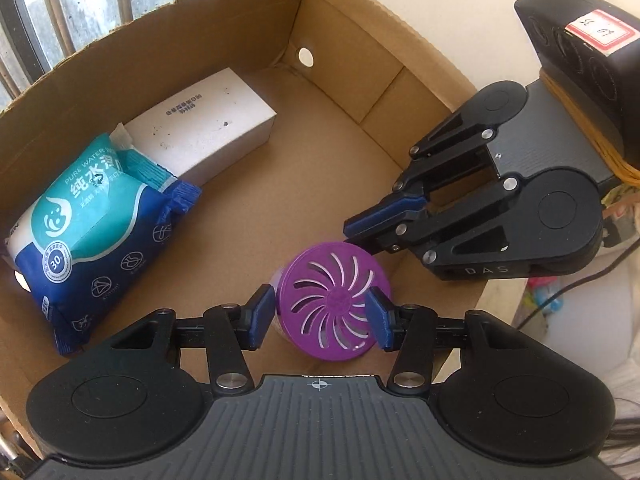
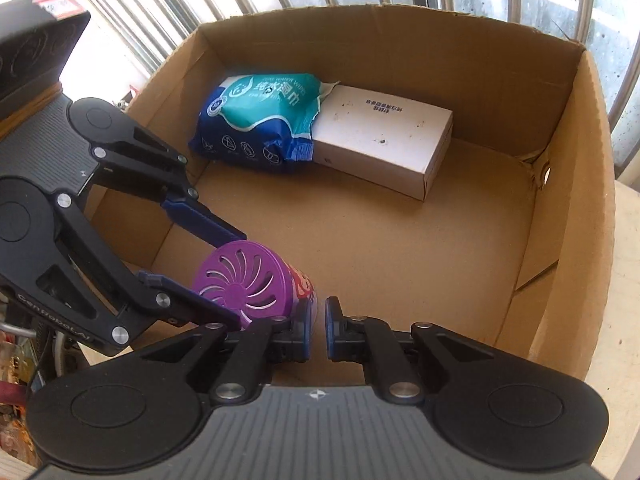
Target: Organize objects
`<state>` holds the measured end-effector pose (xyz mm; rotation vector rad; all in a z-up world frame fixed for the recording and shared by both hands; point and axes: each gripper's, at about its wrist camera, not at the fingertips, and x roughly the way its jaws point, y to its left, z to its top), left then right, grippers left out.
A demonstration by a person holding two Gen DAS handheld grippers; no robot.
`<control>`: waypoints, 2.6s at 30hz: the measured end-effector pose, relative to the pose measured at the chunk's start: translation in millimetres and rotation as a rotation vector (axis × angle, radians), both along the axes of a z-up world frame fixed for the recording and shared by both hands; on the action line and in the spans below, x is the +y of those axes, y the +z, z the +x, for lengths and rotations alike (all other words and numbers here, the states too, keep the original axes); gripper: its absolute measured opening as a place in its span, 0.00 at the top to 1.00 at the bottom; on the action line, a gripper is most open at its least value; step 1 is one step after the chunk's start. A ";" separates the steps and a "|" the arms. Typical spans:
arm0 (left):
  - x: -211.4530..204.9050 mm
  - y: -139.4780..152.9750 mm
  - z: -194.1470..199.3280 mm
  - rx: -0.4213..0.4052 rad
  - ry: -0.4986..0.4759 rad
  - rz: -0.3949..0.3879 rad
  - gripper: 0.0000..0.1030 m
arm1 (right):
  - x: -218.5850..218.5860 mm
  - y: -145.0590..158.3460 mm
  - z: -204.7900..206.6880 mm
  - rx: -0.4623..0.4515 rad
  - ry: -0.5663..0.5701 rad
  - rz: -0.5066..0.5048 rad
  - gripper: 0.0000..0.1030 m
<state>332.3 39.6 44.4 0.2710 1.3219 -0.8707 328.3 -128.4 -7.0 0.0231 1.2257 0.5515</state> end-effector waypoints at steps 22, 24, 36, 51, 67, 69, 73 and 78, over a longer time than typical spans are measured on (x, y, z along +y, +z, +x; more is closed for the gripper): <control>-14.1 22.1 -3.7 -0.084 0.105 -0.054 0.32 | -57.3 62.4 -2.8 -0.206 -0.200 -0.005 0.89; -18.0 12.0 -7.2 -0.038 0.084 -0.031 0.31 | -58.3 63.8 -6.6 -0.219 -0.203 -0.006 0.89; -53.6 -4.6 14.7 -0.038 0.229 -0.086 0.73 | -72.8 68.6 -19.3 -0.266 -0.246 0.035 0.89; -62.1 -15.5 34.4 0.077 0.354 -0.235 0.73 | -88.9 73.1 -24.4 -0.338 -0.313 0.042 0.89; -28.7 14.3 35.4 0.020 0.530 -0.282 0.66 | -99.4 75.4 -36.7 -0.369 -0.363 0.104 0.88; -20.5 37.2 15.4 -0.037 0.516 -0.296 0.62 | -100.7 78.0 -46.3 -0.377 -0.366 0.122 0.88; 3.9 79.3 -38.7 -0.219 0.463 -0.283 0.43 | -99.8 87.0 -84.4 -0.430 -0.363 0.159 0.88; 35.3 90.8 -124.2 -0.452 0.404 -0.214 0.35 | -88.7 90.8 -139.0 -0.479 -0.304 0.198 0.87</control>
